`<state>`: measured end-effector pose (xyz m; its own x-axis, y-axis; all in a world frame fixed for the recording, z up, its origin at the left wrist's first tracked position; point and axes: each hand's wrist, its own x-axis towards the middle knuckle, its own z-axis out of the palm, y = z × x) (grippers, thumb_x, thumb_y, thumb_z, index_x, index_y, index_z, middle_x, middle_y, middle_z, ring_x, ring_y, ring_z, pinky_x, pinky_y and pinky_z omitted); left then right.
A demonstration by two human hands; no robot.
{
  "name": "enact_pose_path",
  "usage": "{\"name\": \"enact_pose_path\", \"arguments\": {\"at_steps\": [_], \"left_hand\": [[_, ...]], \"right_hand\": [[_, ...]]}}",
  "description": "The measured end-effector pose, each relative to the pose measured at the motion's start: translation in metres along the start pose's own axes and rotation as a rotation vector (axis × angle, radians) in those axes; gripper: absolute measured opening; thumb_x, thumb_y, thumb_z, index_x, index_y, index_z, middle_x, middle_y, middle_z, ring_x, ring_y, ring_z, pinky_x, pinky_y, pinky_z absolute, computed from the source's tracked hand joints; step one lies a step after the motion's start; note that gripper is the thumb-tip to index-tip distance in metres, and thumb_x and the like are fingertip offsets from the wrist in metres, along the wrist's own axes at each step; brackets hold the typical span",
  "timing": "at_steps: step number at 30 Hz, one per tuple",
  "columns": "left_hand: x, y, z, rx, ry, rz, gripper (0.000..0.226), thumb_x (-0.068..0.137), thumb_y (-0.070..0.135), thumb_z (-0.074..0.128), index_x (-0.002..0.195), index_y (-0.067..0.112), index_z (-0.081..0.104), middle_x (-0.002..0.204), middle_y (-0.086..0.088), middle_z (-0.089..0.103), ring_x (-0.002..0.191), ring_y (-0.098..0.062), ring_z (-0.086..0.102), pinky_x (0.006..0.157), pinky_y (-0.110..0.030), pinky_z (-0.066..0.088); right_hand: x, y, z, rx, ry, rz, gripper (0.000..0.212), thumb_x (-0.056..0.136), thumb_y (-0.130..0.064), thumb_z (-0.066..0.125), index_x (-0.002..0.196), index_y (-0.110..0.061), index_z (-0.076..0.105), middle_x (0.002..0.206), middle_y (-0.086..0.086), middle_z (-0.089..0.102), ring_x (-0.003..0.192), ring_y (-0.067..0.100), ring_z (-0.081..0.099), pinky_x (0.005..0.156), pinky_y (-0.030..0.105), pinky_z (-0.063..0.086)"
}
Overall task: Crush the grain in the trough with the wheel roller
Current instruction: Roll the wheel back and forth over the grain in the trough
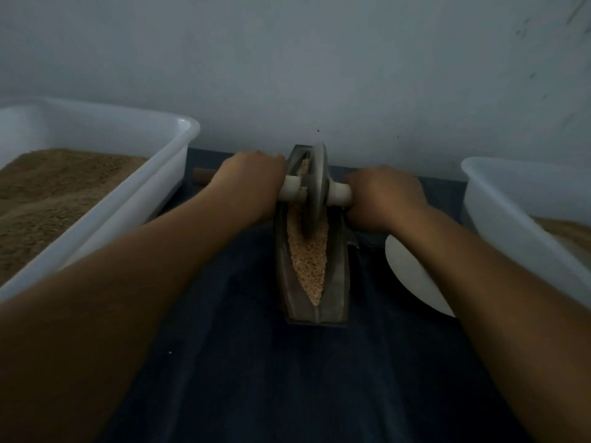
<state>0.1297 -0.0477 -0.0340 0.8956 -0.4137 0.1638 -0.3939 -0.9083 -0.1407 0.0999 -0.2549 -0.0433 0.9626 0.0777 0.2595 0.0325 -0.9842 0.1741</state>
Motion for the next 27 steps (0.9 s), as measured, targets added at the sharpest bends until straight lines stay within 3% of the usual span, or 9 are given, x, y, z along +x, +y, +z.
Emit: {"name": "enact_pose_path", "arguments": {"at_steps": [4, 9, 18, 22, 27], "left_hand": [[-0.028, 0.009, -0.003, -0.012, 0.095, 0.013, 0.045, 0.079, 0.021, 0.075, 0.111, 0.013, 0.044, 0.109, -0.010, 0.059, 0.096, -0.029, 0.060, 0.072, -0.038, 0.038], [-0.061, 0.014, -0.011, -0.011, 0.120, 0.012, 0.046, 0.078, 0.019, 0.073, 0.100, 0.019, 0.033, 0.109, -0.009, 0.056, 0.099, -0.030, 0.058, 0.075, -0.038, 0.032], [-0.089, 0.010, -0.019, -0.067, 0.006, 0.026, 0.055, 0.076, 0.025, 0.077, 0.095, 0.023, 0.025, 0.106, -0.004, 0.054, 0.096, -0.026, 0.059, 0.072, -0.036, 0.038], [-0.079, 0.010, -0.017, -0.058, -0.005, 0.034, 0.052, 0.077, 0.026, 0.077, 0.095, 0.022, 0.028, 0.105, -0.005, 0.057, 0.090, -0.024, 0.058, 0.072, -0.037, 0.041], [-0.043, 0.007, -0.015, -0.037, -0.095, 0.024, 0.054, 0.077, 0.026, 0.079, 0.111, 0.012, 0.040, 0.110, -0.012, 0.060, 0.100, -0.030, 0.061, 0.076, -0.040, 0.046]], "right_hand": [[-0.033, -0.004, -0.001, 0.060, 0.065, -0.007, 0.018, 0.076, -0.041, 0.067, 0.092, -0.033, 0.060, 0.090, -0.003, 0.066, 0.078, 0.022, 0.058, 0.050, 0.026, 0.021], [-0.067, -0.011, -0.010, 0.089, 0.137, -0.018, 0.019, 0.079, -0.042, 0.067, 0.093, -0.033, 0.059, 0.083, -0.004, 0.064, 0.079, 0.025, 0.062, 0.058, 0.030, 0.032], [-0.093, -0.021, -0.035, -0.029, 0.256, -0.072, 0.014, 0.078, -0.038, 0.067, 0.087, -0.030, 0.060, 0.075, -0.003, 0.063, 0.063, 0.022, 0.052, 0.047, 0.027, 0.014], [-0.085, -0.019, -0.023, 0.009, 0.251, -0.048, 0.016, 0.077, -0.039, 0.069, 0.088, -0.030, 0.060, 0.074, -0.003, 0.062, 0.060, 0.018, 0.040, 0.050, 0.028, 0.021], [-0.051, -0.014, -0.005, -0.007, 0.163, 0.013, 0.019, 0.077, -0.041, 0.069, 0.093, -0.032, 0.062, 0.077, -0.004, 0.061, 0.062, 0.017, 0.040, 0.047, 0.024, 0.014]]}}
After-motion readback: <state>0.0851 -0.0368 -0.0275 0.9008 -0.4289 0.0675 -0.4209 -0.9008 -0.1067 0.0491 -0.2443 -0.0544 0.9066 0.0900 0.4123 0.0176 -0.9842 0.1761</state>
